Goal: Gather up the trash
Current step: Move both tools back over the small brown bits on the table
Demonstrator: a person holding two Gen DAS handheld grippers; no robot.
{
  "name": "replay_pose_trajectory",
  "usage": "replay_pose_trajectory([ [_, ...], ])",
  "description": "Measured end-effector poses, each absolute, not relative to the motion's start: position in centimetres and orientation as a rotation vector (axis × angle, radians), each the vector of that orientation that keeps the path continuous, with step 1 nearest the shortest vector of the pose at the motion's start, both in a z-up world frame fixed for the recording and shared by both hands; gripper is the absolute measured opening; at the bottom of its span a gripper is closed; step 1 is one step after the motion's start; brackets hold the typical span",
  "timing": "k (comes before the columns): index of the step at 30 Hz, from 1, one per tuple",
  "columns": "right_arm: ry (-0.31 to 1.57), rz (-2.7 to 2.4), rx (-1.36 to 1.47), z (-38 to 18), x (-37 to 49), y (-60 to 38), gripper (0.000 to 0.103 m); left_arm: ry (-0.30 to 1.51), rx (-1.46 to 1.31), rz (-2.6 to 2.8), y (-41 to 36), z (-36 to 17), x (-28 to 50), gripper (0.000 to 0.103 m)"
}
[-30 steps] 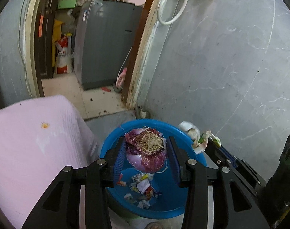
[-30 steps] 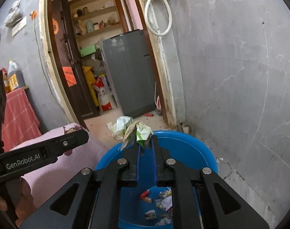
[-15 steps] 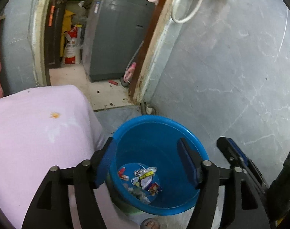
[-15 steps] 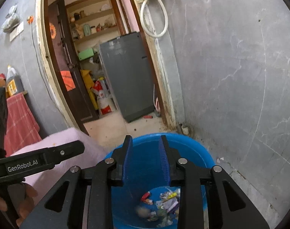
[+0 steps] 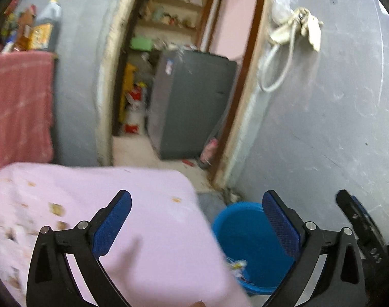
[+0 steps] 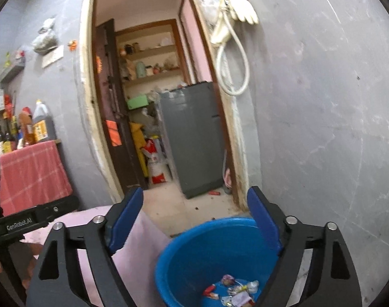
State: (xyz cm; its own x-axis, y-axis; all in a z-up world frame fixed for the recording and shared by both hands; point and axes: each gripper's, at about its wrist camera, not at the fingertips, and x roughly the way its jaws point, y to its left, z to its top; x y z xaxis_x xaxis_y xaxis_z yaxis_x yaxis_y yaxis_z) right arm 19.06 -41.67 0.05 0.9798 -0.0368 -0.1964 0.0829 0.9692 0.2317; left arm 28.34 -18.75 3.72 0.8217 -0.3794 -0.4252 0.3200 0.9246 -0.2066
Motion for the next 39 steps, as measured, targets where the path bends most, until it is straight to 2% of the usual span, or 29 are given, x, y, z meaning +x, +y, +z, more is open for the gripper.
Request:
replay_pose_trajectory([
  [2, 0.174, -0.032, 0.240, 0.5, 18.8, -40.8, 0.101, 0.452, -0.121, -0.345, -16.8, 4.3, 27.7, 0.101],
  [3, 0.166, -0.017, 0.238, 0.7, 18.7, -40.3, 0.103, 0.439, -0.117, -0.328, -16.0, 4.5, 27.4, 0.101],
  [21, 0.140, 0.276, 0.138, 2.5, 19.5, -28.1, 0.103, 0.398, -0.111, -0.120, -2.0, 3.5, 22.6, 0.101],
  [39, 0.547, 0.462, -0.027, -1.0, 28.5, -19.0, 0.103, 0.653, -0.118, -0.016, 4.1, -1.6, 27.7, 0.101],
])
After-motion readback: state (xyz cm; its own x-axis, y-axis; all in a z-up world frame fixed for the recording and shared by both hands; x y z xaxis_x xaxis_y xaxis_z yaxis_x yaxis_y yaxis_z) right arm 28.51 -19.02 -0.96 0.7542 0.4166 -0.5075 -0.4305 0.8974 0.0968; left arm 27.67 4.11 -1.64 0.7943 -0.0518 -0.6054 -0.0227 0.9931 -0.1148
